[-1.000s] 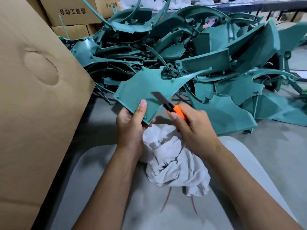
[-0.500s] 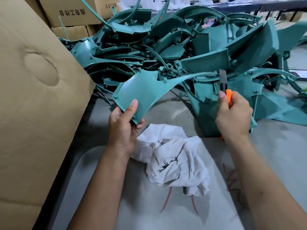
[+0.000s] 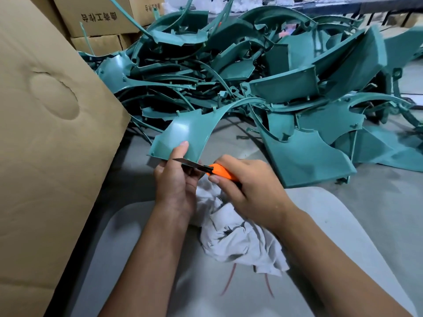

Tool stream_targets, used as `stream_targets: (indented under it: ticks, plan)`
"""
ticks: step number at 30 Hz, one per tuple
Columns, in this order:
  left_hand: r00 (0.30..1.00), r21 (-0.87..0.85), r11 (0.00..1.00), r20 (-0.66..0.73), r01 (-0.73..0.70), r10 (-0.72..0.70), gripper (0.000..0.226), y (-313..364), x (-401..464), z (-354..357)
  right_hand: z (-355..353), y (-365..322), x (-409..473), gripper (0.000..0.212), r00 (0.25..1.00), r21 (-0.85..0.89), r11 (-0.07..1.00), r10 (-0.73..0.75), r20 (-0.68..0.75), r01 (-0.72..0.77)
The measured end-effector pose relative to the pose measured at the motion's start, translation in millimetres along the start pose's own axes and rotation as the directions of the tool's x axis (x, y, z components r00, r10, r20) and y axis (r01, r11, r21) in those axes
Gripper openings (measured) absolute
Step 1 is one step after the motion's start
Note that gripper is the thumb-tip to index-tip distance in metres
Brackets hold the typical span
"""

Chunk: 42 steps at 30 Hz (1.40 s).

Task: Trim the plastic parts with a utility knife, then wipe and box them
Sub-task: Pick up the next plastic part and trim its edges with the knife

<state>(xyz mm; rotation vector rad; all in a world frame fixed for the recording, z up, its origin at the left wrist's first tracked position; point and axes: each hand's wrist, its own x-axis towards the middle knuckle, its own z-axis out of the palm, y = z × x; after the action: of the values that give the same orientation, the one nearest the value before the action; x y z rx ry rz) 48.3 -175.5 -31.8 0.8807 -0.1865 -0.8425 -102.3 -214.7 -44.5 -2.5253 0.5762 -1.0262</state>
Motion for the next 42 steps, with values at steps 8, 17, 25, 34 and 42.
stream_targets:
  ticks: [8, 17, 25, 34, 42]
  plan:
    - [0.948, -0.061, 0.969, 0.227, 0.241, -0.222, 0.010, 8, 0, -4, -9, 18, 0, 0.026, 0.979, -0.061, 0.992, 0.099, -0.180, -0.112]
    - [0.904, 0.005, 0.983, 0.392, 0.184, -0.171, 0.017, 4, 0, -9, -31, 39, 0, 0.037, 0.793, 0.057, 0.937, 0.322, -0.518, -0.343]
    - [0.832, -0.039, 0.991, 0.547, 0.131, -0.089, 0.009, 16, 6, -19, -49, 67, -7, 0.045, 0.580, 0.324, 0.809, 0.580, -0.572, -0.490]
    - [0.751, 0.005, 0.982, 0.644, 0.190, -0.148, 0.009, 34, 13, -33, -53, 79, -8, 0.041, 0.553, 0.496, 0.720, 0.692, -0.463, -0.486]
    - [0.830, 0.159, 0.925, 0.409, 0.344, -0.379, 0.032, 20, 7, -27, -24, 28, 2, 0.037, 0.924, 0.410, 0.893, 0.302, -0.235, -0.188]
